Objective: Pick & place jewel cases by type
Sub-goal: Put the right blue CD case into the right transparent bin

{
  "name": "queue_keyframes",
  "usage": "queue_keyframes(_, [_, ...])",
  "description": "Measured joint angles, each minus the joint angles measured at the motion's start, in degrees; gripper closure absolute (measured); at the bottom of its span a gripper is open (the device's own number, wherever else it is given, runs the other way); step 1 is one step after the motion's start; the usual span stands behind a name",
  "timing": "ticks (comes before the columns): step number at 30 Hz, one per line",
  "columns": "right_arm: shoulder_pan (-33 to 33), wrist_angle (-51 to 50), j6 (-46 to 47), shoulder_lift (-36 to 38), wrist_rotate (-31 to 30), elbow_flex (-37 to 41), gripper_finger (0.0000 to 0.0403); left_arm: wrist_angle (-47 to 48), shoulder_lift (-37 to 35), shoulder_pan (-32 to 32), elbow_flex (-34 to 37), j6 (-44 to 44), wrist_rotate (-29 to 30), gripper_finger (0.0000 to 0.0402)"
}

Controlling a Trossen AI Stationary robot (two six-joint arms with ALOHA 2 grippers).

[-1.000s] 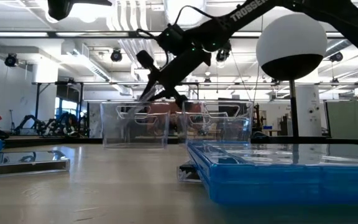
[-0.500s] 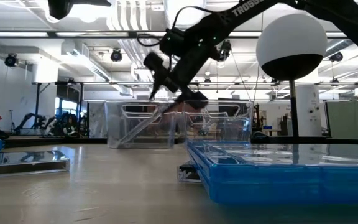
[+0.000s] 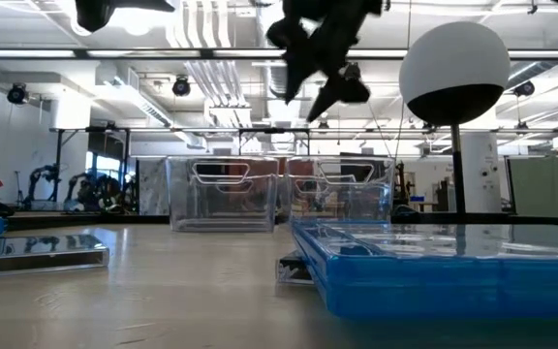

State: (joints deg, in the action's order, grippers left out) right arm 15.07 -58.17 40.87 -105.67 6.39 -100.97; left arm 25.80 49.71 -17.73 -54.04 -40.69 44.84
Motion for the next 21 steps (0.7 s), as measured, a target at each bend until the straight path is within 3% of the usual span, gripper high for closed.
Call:
queue_keyframes(4, [-4.7, -7.9, -8.4, 4.5, -5.2, 0.3, 0.0178, 3.4, 2.3, 0.0, 0.1, -3.3, -3.7, 0.0298])
queue_keyframes(10, [-12.3, -19.8, -15.2, 6.3, -1.1, 4.4, 0.0179, 7.9, 8.4, 0.1, 0.1, -9.7, -14.3, 0.0298])
queue_keyframes(13, [-15.7, -20.1, -15.5, 7.5, 5.1, 9.4, 0.0179, 7.5, 11.9, -0.2, 0.1, -10.7, -20.4, 0.0298])
queue_keyframes(15, [-18.4, -19.0, -15.9, 8.1, 5.8, 13.1, 0.0179, 7.5, 14.5, -0.7, 0.1, -10.8, -23.5, 0.0298])
queue_keyframes(21, [-25.0, -13.9, -10.1, 12.9, 6.3, 26.5, 0.0179, 2.5, 21.1, -3.1, 0.0, -12.8, -24.5, 0.0298])
